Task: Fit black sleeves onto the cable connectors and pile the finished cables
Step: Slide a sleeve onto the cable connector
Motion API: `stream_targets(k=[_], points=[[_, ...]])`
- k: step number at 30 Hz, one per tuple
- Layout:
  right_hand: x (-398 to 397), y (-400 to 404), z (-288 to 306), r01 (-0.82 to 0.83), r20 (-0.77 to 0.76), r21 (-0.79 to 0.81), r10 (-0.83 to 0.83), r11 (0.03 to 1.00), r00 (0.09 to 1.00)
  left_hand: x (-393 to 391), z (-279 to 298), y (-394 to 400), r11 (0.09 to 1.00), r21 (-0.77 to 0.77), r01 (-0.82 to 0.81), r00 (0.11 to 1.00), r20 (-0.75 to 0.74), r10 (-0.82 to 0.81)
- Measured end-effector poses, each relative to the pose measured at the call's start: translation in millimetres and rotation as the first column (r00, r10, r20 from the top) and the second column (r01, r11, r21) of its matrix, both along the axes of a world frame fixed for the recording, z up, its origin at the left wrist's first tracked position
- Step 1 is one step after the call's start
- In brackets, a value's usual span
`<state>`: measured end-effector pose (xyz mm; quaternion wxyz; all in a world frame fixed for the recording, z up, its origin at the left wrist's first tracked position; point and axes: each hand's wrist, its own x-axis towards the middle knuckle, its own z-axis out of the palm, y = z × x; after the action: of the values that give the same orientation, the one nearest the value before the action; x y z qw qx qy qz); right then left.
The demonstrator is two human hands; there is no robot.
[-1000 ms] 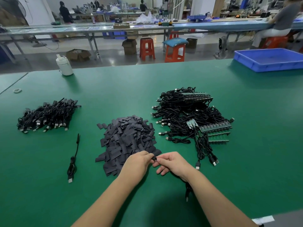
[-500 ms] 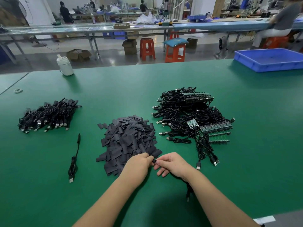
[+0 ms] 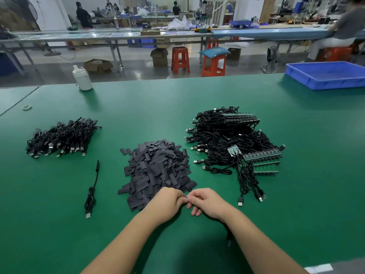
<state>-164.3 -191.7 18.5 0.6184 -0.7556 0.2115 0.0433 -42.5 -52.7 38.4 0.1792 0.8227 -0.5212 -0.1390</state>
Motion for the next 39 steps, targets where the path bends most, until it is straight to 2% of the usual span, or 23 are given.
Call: stream_targets(k=[3,8,10,20,39], points=[[1,-1,2,-0.015,-0.006,-0.003,0.015,1.000,1.000,0,3,1,0.998,-0.067,0.001,1.000,-0.024,-0.003],[2,0,4,-0.013,-0.015,0.023,0.013,1.000,1.000,0,-5,4,0.994,0.074,0.085,0.954,0.282,-0.103],[2,-1,5,-0.018,-0.016,0.026,0.018,0.999,1.000,-1,-9,4,0.990,0.096,0.099,0.936,0.329,-0.126],[0,-2,6,-0.003,-0.010,0.066,0.004,0.998,1.000,2,-11,4,0.996,0.003,0.091,0.974,0.210,-0.090],[-1,-1,10,-0.047,-0.050,0.013,0.048,0.999,0.998,-3,-8,5,0.986,0.124,0.108,0.951,0.276,-0.139]])
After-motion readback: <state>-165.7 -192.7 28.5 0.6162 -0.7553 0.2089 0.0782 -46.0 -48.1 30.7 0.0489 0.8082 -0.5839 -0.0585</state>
